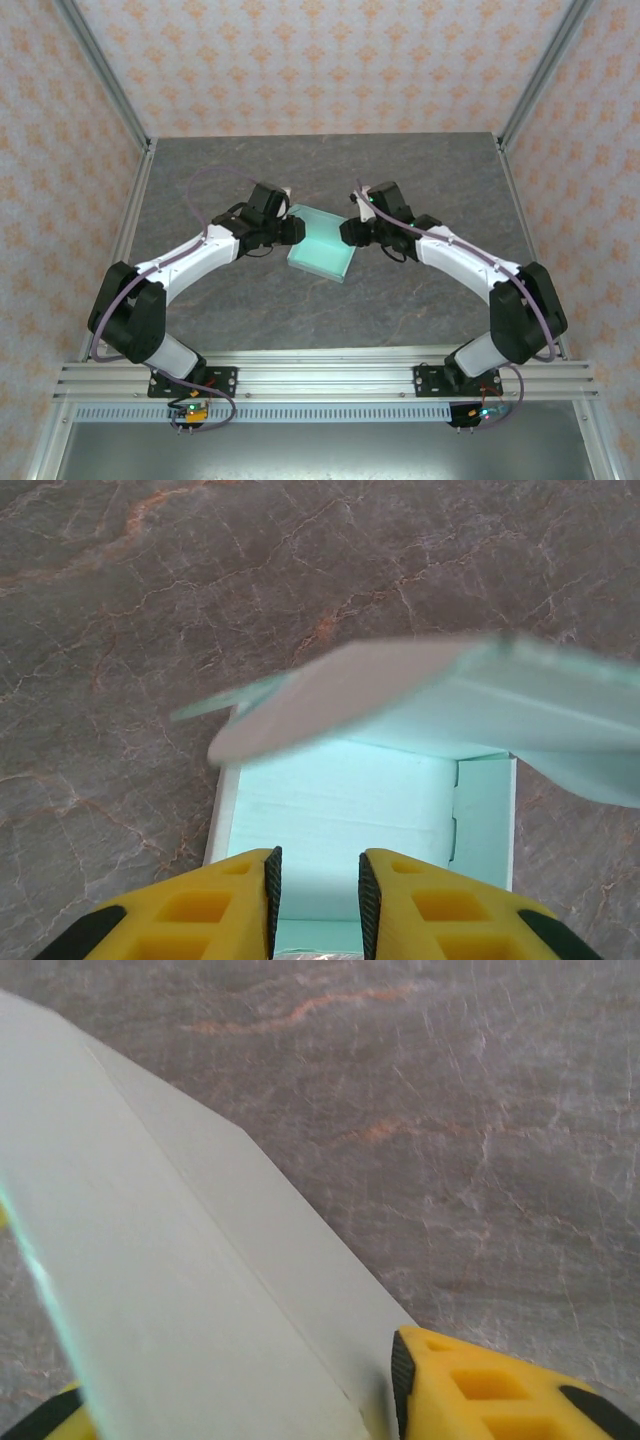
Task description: Fold the paper box
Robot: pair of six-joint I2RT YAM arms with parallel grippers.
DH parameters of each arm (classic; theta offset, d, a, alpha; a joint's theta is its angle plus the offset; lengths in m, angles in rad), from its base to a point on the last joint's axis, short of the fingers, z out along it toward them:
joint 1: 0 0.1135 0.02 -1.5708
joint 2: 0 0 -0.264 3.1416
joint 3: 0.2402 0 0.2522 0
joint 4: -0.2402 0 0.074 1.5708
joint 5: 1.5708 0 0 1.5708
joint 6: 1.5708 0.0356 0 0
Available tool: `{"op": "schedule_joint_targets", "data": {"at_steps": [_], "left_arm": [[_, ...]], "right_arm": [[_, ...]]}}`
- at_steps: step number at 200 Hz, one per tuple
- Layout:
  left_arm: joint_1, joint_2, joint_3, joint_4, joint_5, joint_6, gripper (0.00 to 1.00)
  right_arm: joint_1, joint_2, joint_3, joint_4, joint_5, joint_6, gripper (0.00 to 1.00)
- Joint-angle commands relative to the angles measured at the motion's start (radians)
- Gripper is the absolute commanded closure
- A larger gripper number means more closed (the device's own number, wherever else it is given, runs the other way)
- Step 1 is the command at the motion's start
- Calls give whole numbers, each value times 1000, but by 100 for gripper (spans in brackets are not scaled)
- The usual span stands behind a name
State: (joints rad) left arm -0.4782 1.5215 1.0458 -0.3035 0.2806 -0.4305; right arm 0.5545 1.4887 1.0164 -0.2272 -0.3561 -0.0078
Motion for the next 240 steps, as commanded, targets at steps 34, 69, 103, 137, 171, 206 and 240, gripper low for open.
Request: {"op": "schedule_joint_targets", "data": {"at_steps": [34,69,103,137,171,206,240], "left_arm": [[37,-44,24,-42,-100,126,25],[70,-10,34,104,-10,274,20],[73,36,25,252,64,390,21],[73,111,68,223,129,452,33],[74,138,77,231,107,463,51],[73,122,65,239,133,403,67],[68,89,-15,354,180,241,71]], "right_arm": [[1,-73,45,-139,115,-121,47],[-7,-84,38,-184,69,-127,48],[-8,-55,40,-188,55,-88,54],[-9,-58,30,-178,53,-59,60],[-10,-43,30,-177,53,-51,69],[-11,-30,38,-166,57,-27,79],[-10,-42,3,-68,36,79,84]]}}
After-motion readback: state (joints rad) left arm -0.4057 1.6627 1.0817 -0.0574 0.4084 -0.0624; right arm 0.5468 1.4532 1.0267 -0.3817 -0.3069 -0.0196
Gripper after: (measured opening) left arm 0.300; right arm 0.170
